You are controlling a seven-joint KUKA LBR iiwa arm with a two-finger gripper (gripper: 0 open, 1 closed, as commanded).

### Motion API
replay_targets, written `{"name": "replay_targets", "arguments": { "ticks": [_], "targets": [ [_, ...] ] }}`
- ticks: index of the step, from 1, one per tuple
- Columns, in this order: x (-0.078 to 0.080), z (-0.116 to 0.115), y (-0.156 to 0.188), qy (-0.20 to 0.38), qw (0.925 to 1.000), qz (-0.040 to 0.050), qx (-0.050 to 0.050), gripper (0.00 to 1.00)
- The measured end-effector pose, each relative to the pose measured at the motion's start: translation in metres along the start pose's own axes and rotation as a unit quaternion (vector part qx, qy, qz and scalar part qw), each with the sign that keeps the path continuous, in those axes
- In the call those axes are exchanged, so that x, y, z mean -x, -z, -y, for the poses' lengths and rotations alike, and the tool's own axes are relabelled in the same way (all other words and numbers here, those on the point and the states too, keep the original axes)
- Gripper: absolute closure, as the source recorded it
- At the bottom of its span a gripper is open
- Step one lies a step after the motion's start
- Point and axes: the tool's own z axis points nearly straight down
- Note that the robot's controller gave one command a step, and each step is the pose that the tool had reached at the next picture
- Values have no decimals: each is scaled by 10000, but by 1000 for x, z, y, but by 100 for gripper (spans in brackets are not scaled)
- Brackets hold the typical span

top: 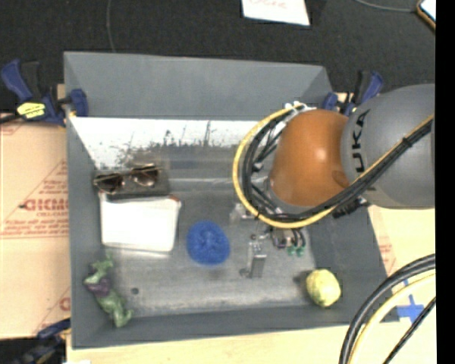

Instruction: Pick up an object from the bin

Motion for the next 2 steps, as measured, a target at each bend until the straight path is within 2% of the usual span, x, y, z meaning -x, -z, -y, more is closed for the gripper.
{"name": "replay_targets", "arguments": {
  "ticks": [1, 2],
  "targets": [
    [30, -57, -76, -1521, 9884, 2, 8, 0],
    [39, -66, -22, -582, 9983, 35, 0, 0]
  ]
}}
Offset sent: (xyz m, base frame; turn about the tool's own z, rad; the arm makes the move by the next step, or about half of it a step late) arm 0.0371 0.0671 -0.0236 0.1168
